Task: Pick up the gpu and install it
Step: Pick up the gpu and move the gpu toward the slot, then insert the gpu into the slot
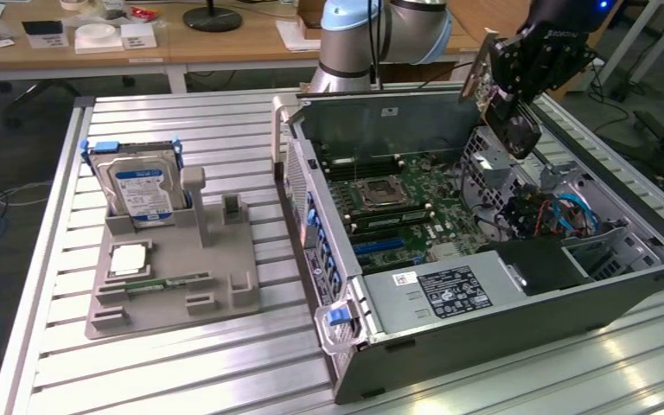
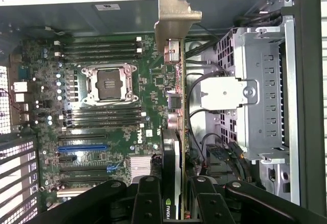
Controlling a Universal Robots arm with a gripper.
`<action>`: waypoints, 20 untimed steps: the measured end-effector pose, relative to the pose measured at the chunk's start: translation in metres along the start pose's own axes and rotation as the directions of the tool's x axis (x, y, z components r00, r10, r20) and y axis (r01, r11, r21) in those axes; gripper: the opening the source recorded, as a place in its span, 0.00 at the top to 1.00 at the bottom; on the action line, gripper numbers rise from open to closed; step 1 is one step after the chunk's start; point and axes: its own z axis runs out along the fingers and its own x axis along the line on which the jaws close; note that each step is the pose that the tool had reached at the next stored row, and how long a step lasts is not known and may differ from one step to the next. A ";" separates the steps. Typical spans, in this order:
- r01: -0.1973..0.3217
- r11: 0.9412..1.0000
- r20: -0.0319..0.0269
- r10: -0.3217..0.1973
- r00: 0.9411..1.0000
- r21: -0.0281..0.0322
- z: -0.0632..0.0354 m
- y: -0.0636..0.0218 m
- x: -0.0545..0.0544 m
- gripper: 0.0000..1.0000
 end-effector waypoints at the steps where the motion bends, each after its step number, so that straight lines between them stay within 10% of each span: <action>1: 0.000 1.000 0.000 0.000 1.000 0.000 0.0007 -0.0002 0.000 0.73; 20: 0.014 1.000 -0.001 -0.014 1.000 0.000 0.0012 -0.0003 0.000 0.73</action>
